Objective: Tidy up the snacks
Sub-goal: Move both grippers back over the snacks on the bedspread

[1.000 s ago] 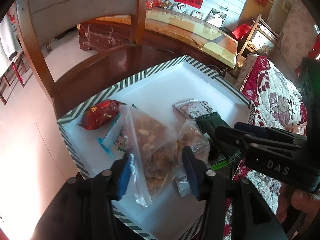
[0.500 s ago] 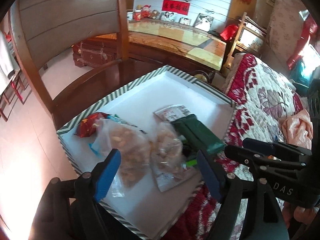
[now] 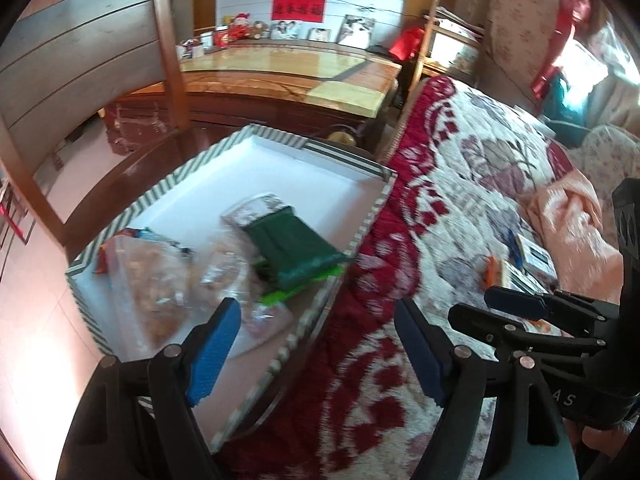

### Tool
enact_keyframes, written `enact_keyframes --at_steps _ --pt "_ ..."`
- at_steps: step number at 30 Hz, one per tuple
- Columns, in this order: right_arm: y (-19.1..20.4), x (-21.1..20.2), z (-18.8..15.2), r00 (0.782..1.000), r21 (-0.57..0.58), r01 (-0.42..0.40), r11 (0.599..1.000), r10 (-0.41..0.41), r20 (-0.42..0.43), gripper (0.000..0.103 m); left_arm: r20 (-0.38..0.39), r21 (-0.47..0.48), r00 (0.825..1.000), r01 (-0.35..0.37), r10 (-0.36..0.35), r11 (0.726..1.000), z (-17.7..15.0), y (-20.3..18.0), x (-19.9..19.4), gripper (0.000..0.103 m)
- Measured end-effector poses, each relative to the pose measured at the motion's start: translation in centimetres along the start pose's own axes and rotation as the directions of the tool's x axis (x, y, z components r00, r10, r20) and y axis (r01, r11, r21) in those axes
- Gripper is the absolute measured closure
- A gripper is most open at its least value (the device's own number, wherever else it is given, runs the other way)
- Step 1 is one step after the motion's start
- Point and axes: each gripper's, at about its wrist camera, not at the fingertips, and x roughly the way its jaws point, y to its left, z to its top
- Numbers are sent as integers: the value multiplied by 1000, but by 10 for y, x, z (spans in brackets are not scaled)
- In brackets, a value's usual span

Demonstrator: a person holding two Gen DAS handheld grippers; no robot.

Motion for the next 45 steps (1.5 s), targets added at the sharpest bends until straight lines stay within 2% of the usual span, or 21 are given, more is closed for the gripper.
enact_keyframes --at_steps 13,28,45 --pt "-61 -29 -49 999 105 54 993 -54 0 54 -41 102 997 67 -63 993 -13 -60 5 22" --pt "-130 -56 -94 994 235 110 966 -114 0 54 -102 199 988 132 -114 971 -25 -115 15 22" --pt "-178 -76 -118 986 328 161 931 -167 -10 54 -159 246 975 194 -158 950 -24 -154 29 22"
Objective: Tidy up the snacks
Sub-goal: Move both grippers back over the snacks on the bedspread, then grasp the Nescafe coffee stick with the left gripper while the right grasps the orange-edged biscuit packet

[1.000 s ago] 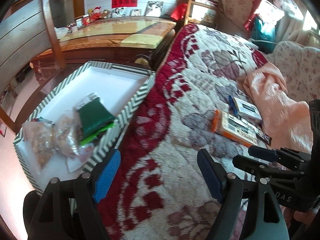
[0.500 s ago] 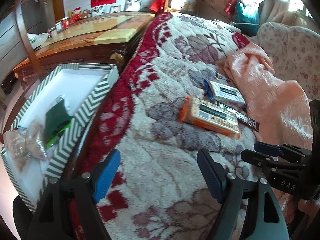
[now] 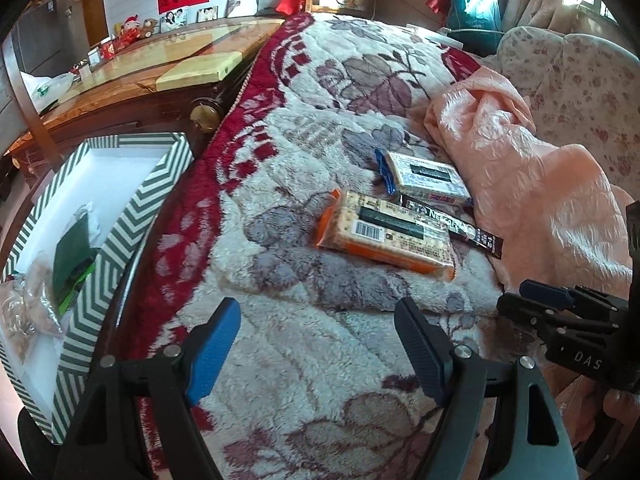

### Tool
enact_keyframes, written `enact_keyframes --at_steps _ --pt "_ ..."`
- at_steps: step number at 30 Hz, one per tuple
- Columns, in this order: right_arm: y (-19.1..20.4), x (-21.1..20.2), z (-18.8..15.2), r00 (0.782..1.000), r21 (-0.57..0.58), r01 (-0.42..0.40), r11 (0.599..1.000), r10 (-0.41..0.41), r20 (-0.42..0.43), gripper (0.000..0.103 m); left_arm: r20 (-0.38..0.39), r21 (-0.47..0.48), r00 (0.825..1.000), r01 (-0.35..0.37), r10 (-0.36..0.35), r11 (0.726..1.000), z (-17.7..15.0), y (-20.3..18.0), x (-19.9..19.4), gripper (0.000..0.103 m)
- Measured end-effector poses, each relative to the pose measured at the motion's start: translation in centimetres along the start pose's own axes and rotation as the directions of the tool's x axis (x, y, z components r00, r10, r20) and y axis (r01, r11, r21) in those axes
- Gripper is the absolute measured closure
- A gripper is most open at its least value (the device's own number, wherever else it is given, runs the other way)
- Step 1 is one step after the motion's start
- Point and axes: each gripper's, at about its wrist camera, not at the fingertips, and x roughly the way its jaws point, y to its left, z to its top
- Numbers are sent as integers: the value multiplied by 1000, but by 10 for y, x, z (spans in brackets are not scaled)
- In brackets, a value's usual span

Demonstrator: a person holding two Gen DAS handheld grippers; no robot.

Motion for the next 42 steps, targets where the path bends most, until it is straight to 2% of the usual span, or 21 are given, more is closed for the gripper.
enact_keyframes --at_steps 6,13,16,19,21,23,28,32,36,42 --pt "-10 -4 2 1000 26 8 1000 -9 19 54 -15 -2 1000 -1 0 1000 1 -3 7 22" --pt "-11 4 8 1000 14 14 1000 -14 -2 54 -22 10 1000 7 -7 1000 3 -9 9 22" --pt "-13 3 8 1000 23 4 1000 -4 1 54 -12 43 999 34 -33 999 10 -18 8 22" --pt "-16 1 6 1000 38 -9 999 9 6 54 -14 102 993 114 -114 988 21 -32 8 22" --pt "-17 0 5 1000 40 -18 999 17 6 54 -34 151 984 180 -177 972 30 -42 14 22" --pt "-16 -1 4 1000 36 -20 999 19 4 54 -65 214 975 220 -211 952 39 -55 22 22" --pt "-21 -3 1 999 54 -42 998 41 2 54 -95 370 968 250 -231 895 55 -84 42 22" --pt "-25 -2 1 998 75 -63 995 62 3 54 -133 450 953 303 -273 840 62 -105 55 22" --pt "-27 -1 1 997 84 -76 994 76 1 54 -159 554 952 305 -261 775 60 -127 67 22" --pt "-28 4 0 996 90 -85 992 87 -17 54 -233 656 948 318 -217 684 60 -147 89 26"
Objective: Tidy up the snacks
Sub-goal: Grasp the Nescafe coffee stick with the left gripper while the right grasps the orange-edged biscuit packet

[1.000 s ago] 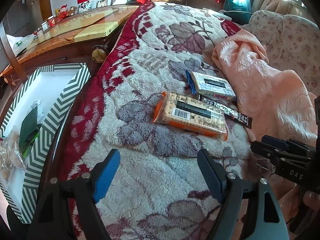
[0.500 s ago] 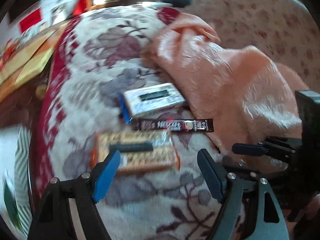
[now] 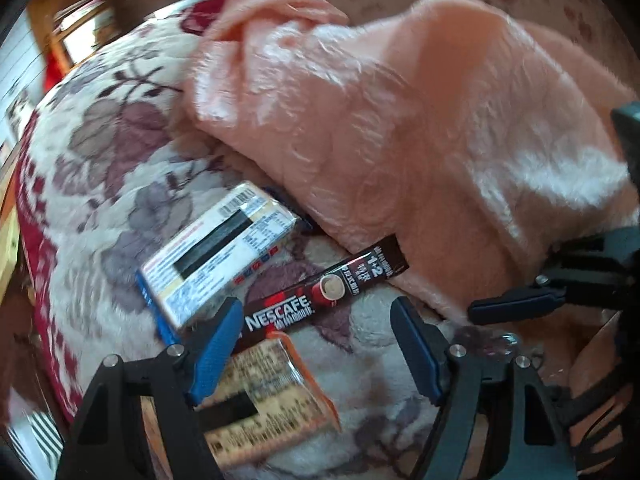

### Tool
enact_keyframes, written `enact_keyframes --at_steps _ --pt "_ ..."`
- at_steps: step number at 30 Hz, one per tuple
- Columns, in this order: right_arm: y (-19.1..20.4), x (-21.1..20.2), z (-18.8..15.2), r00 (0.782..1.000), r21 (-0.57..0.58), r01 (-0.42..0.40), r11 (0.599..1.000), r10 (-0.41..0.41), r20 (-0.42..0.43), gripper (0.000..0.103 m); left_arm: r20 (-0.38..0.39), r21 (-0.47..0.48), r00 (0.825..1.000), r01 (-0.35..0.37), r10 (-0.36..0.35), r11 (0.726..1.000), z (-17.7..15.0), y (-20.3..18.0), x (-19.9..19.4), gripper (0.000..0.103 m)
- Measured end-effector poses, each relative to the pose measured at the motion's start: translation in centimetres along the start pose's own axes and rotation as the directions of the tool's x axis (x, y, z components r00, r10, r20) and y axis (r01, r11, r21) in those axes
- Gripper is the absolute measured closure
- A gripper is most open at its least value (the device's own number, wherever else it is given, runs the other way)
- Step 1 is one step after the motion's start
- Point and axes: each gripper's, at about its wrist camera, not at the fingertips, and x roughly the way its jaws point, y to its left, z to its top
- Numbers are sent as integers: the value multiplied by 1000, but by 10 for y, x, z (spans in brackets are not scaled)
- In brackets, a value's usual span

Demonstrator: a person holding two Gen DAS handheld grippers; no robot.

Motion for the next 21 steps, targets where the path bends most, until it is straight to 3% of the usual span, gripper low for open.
enact_keyframes --at_steps 8,13,16,18,21 --pt "-1 1 -1 1000 8 -11 1000 11 -4 54 -129 140 992 12 7 990 11 5 32 26" --pt "-1 1 -1 1000 14 -23 1000 24 -4 54 -130 178 991 13 10 984 19 -1 41 31" --pt "-4 0 -1 999 23 -44 999 44 3 54 -115 177 993 15 6 984 20 0 38 53" --pt "-6 -1 -1 999 29 -52 998 52 9 54 -113 176 994 29 -9 984 17 -1 34 74" --pt "-6 -2 0 998 29 -54 998 54 13 54 -85 176 996 16 -1 984 11 -1 25 79"
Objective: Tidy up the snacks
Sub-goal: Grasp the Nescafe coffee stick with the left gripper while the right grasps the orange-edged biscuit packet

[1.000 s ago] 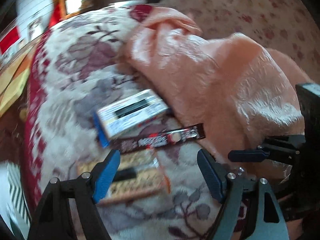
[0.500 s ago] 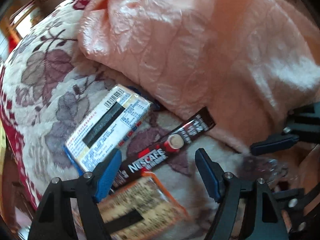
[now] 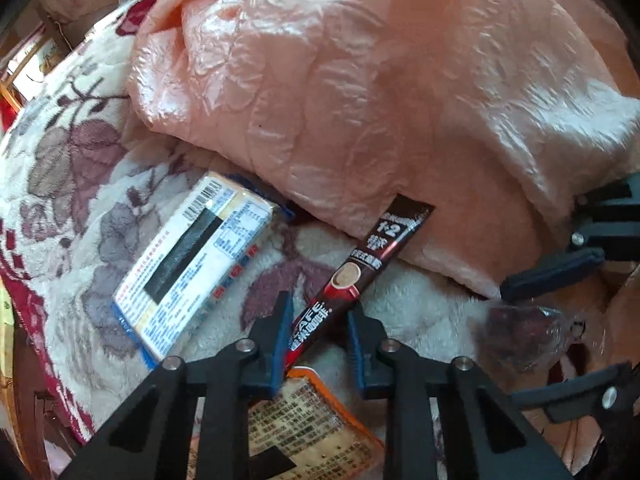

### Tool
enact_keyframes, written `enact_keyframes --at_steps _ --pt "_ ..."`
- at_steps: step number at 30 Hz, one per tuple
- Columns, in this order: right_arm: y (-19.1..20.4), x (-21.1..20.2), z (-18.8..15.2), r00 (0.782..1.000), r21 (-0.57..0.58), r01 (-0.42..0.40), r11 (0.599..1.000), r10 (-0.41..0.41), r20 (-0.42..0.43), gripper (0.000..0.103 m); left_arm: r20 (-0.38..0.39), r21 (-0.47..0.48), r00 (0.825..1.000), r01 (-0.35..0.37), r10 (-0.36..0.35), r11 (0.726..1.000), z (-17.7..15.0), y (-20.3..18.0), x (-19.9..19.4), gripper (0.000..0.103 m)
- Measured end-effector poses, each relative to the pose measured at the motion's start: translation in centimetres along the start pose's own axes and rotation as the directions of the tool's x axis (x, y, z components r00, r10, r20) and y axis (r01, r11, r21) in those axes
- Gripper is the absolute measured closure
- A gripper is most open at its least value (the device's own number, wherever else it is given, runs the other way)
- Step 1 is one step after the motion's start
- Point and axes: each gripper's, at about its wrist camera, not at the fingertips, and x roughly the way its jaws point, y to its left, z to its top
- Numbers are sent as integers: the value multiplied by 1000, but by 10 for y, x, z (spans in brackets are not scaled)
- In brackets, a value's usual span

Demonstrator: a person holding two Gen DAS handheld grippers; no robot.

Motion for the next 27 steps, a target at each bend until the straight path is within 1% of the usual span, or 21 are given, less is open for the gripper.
enact_keyframes --at_steps 1,3,5,8,11,13,16,17,19,21,22,24,25,27 --pt "0 -1 0 1000 -1 -1 1000 1 2 54 10 -10 1000 -8 8 1000 -2 0 -3 80" --pt "0 0 0 1000 -1 -2 1000 2 5 54 29 -43 999 -31 32 999 -5 5 -9 88" --pt "1 -2 0 1000 -3 -6 1000 6 11 54 46 -86 998 -28 32 996 -5 16 -18 92" --pt "2 -3 -2 1000 -11 -7 1000 8 16 54 91 -141 995 -33 46 989 -4 32 -37 93" --pt "5 -4 -2 1000 -22 -10 1000 10 23 54 123 -196 991 -24 48 980 -8 45 -52 93" --pt "7 -6 -3 999 -36 -20 999 21 33 54 132 -232 990 -25 57 972 -16 43 -58 93" --pt "17 -4 -2 998 -78 -45 996 47 29 54 145 -306 987 -25 73 952 -35 49 -71 93" --pt "22 -2 -2 999 -100 -47 994 50 23 54 155 -337 985 -20 76 941 -42 52 -76 93" --pt "38 6 2 999 -171 -47 984 48 -1 53 159 -397 981 -35 107 917 -59 61 -85 93" --pt "53 13 7 999 -248 -38 968 34 -22 42 162 -465 978 -42 132 884 -81 64 -99 93" --pt "63 18 13 999 -306 -28 952 19 -32 42 159 -499 977 -42 139 866 -92 64 -103 93" --pt "77 25 23 999 -380 -10 925 -7 -41 42 145 -548 974 -66 173 834 -113 69 -104 93" --pt "83 29 29 999 -409 -14 912 -6 -48 42 143 -574 971 -75 190 815 -124 68 -108 93" --pt "91 39 41 997 -438 -35 898 2 -75 42 141 -632 971 -62 193 772 -147 65 -113 93"
